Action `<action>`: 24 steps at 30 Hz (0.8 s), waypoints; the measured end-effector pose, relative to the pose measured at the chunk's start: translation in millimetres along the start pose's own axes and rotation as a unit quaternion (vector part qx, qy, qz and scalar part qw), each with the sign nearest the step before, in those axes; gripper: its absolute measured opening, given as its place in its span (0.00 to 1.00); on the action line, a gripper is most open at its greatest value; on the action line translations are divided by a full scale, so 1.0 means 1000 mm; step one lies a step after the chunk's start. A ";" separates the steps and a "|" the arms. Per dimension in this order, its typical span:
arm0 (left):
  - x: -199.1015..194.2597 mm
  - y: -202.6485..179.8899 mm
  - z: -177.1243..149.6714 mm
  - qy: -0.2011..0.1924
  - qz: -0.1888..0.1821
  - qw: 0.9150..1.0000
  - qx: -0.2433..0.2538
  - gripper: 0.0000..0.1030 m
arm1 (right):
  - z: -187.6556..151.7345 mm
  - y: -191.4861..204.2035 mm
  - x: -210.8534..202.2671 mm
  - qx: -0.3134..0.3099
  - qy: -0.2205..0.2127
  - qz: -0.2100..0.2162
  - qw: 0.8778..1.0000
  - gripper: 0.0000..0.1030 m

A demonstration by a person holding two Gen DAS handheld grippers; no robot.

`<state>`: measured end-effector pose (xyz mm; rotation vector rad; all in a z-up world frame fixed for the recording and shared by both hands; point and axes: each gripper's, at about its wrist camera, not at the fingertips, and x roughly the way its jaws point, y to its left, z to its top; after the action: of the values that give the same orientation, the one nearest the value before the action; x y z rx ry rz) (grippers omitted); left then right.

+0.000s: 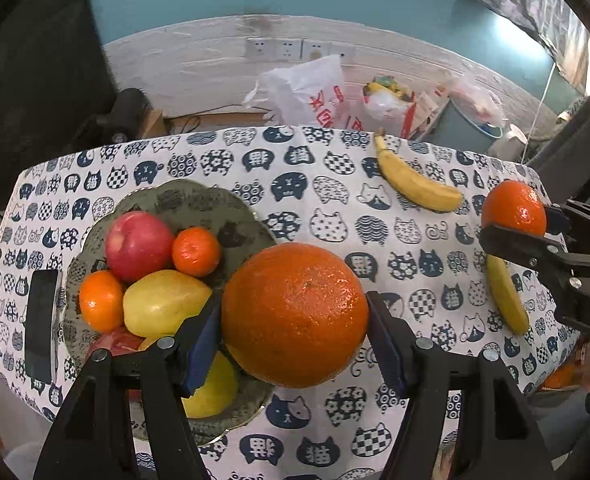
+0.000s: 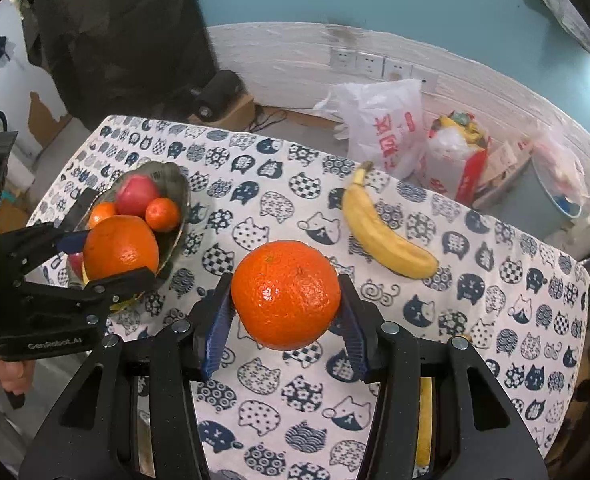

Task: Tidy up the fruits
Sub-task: 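Carry the large orange with the left tool while the right carries the mandarin to the plate, then lower the large orange onto the plate and open the left tool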

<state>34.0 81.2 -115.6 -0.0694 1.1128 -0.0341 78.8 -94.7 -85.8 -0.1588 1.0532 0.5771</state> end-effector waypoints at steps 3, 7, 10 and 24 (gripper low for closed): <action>0.004 0.007 -0.002 0.004 0.004 1.000 -0.004 0.68 | 0.002 0.005 0.005 -0.003 0.004 0.001 1.000 0.48; 0.013 0.016 -0.004 0.018 0.009 1.000 -0.015 0.68 | 0.004 0.010 0.011 -0.008 0.011 0.001 1.000 0.48; 0.018 0.021 -0.006 0.028 0.010 0.999 -0.020 0.68 | 0.006 0.013 0.016 -0.009 0.014 0.002 1.000 0.48; 0.027 0.038 -0.006 0.049 0.014 0.998 -0.042 0.69 | 0.015 0.030 0.030 -0.021 0.023 0.016 0.999 0.48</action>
<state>40.3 117.2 -145.0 -0.1290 1.2127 0.0358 85.7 -52.4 -100.0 -0.1939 1.0910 0.6266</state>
